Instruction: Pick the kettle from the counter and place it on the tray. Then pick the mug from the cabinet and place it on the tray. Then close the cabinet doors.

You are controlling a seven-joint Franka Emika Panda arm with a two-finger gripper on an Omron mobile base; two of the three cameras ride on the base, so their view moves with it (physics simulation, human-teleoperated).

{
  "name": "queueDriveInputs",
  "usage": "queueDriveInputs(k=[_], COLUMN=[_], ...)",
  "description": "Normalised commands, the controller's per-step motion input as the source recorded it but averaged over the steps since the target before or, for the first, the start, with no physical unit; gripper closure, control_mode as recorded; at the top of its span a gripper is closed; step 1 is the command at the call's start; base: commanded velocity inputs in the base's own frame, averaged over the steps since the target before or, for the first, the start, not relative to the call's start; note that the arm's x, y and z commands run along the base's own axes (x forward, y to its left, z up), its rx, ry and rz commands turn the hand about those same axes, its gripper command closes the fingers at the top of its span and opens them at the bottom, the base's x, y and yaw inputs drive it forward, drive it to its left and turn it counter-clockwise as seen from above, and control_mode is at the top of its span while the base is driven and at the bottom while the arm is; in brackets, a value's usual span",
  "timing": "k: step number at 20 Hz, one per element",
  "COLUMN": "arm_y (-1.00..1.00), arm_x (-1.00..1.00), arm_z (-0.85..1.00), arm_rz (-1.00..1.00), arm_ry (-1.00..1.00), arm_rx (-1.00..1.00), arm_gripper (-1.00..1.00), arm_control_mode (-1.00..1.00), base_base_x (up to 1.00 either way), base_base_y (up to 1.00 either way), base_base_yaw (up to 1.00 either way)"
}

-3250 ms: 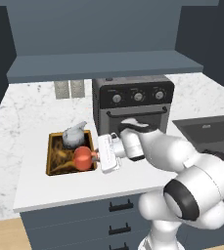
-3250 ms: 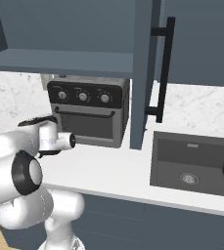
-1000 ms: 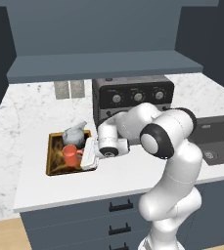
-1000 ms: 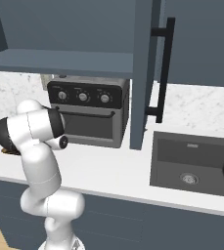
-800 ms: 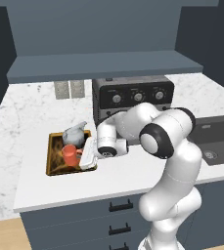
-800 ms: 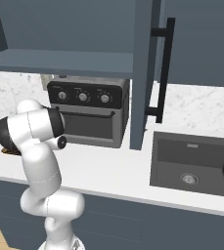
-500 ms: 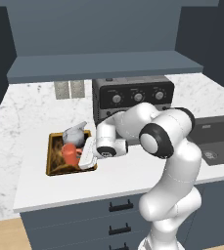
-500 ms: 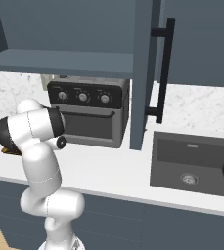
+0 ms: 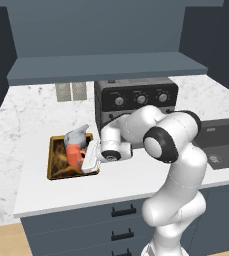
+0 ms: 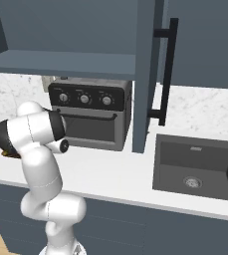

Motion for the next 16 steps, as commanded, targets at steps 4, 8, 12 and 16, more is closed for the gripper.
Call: queueDriveInputs(k=[4, 8, 12, 16], arm_y=[-0.29, -0.31, -0.50, -0.44], arm_x=[-0.03, -0.06, -0.07, -0.05], arm_z=[0.24, 0.23, 0.10, 0.24], arm_rz=[-0.02, -0.04, -0.08, -0.10], arm_ry=[0.02, 0.04, 0.05, 0.11], arm_rx=[0.08, 0.06, 0.05, 0.05], arm_gripper=[-1.00, -1.00, -1.00, -1.00], arm_control_mode=[-1.00, -1.00, -1.00, -1.00], base_base_x=[0.00, 0.00, 0.00, 0.00], base_base_y=[0.00, 0.00, 0.00, 0.00], base_base_yaw=[0.00, 0.00, 0.00, 0.00])
